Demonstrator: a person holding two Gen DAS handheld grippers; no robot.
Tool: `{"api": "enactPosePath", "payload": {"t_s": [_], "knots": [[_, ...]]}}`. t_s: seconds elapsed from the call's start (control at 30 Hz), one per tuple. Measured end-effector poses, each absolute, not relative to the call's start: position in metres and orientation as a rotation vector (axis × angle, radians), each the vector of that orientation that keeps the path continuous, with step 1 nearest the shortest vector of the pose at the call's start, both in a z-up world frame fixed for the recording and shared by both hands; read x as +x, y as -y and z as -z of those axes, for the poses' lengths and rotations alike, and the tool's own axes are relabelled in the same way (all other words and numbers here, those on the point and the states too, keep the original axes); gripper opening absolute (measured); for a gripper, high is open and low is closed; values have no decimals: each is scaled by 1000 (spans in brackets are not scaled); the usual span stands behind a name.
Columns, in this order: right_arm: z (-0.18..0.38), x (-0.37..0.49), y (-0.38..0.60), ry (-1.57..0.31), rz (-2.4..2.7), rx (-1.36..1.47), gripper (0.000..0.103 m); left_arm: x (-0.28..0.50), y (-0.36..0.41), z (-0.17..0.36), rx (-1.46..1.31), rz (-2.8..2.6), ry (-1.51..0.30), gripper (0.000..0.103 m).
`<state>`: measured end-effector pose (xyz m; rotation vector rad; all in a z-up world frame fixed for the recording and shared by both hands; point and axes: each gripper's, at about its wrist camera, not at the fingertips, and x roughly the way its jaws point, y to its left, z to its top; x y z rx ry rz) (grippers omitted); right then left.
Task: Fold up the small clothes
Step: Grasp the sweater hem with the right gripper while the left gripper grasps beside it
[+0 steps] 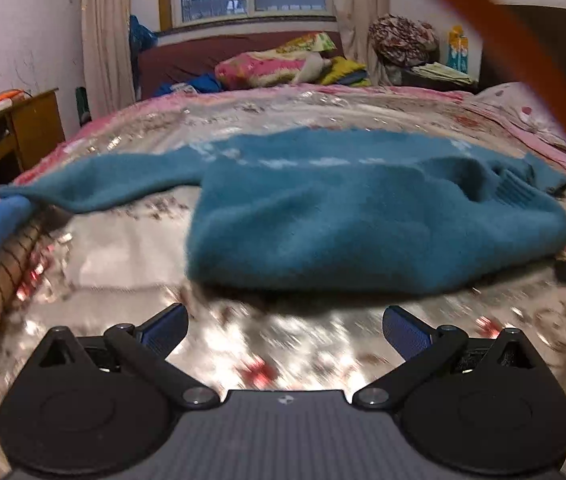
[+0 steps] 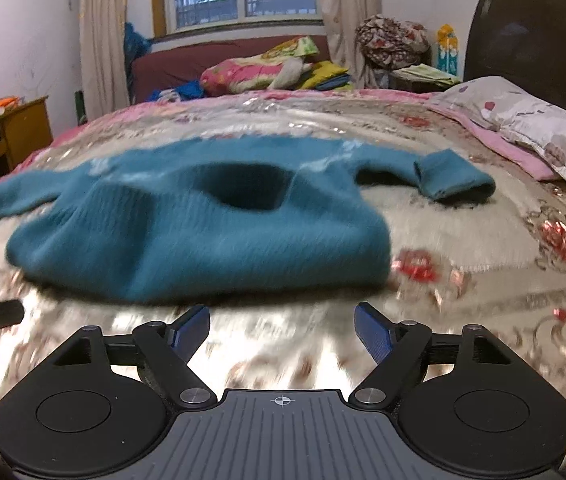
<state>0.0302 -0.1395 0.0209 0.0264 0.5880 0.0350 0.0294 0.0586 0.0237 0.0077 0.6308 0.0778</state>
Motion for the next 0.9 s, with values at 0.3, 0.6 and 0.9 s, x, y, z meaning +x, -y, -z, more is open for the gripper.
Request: {"api": "enactPosePath", "payload": {"t_s": [0.3, 0.6, 0.9], "knots": [[-37, 90, 154, -566, -10, -4, 76, 69, -85, -28, 17, -103, -593, 103], [-27, 139, 161, -603, -25, -61, 76, 103, -104, -22, 26, -65, -591, 103], [-23, 162, 161, -669, -128, -61, 73, 135, -96, -27, 102, 82, -624, 103]]}}
